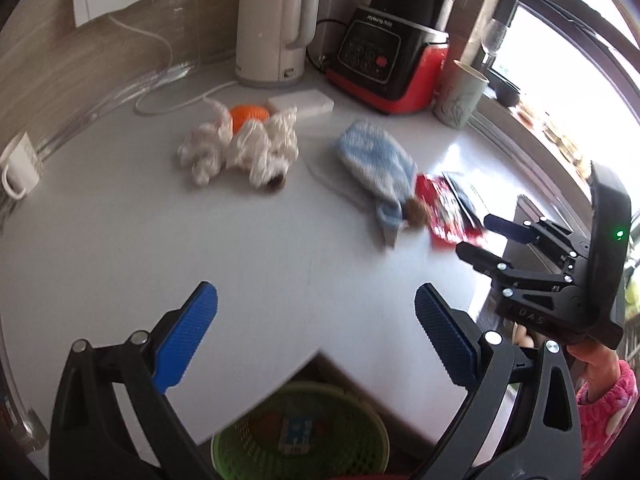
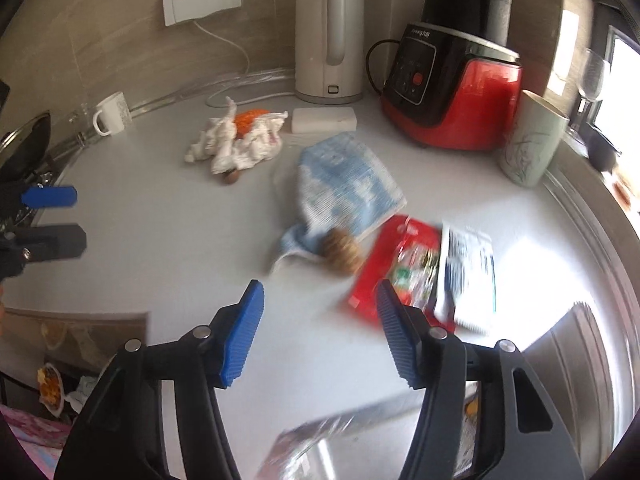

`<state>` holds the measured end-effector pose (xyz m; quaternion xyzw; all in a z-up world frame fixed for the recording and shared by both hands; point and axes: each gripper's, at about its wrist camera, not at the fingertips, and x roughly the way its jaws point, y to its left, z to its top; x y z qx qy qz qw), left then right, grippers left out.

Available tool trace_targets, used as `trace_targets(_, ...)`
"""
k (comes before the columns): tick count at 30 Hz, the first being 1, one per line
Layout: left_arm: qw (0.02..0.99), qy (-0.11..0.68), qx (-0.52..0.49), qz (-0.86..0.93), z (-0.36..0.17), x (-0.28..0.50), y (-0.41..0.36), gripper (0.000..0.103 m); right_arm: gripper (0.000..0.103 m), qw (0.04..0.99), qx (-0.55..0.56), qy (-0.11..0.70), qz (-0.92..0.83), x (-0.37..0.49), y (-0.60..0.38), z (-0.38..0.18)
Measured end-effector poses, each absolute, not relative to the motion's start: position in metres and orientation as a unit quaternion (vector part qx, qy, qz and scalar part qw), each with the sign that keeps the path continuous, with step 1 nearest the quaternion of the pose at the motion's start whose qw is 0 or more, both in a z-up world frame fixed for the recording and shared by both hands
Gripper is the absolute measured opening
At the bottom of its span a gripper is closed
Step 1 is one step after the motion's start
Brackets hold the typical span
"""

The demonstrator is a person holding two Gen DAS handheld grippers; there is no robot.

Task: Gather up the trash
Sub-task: 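Grasp the blue cloth with the left tool while the right tool grasps the taro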

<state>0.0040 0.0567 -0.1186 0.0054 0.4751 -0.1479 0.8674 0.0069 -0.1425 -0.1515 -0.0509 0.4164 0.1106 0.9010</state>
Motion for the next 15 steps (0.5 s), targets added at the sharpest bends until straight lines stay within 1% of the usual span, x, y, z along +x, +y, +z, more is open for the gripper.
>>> trace_targets(2, 0.869, 0.474, 0.008, -0.141, -0.118, 0.014, 0.051, 0.095, 0.056, 0.898, -0.051, 0.421, 0.121, 0.023, -0.149, -0.158)
trace_targets(9, 0.87, 0.48, -0.007, -0.114, -0.118, 0.038, 0.043, 0.095, 0.042, 0.882, -0.05, 0.441, 0.156, 0.06, -0.156, -0.182)
trace_targets(14, 0.869, 0.486, -0.013, -0.093, -0.122, 0.044, 0.049, 0.095, 0.04, 0.873, -0.058, 0.451, 0.178, 0.075, -0.156, -0.195)
trace_targets(15, 0.869, 0.488, -0.013, -0.088, -0.123, 0.045, 0.05, 0.095, 0.033, 0.871, -0.061, 0.453, 0.181, 0.078, -0.155, -0.197)
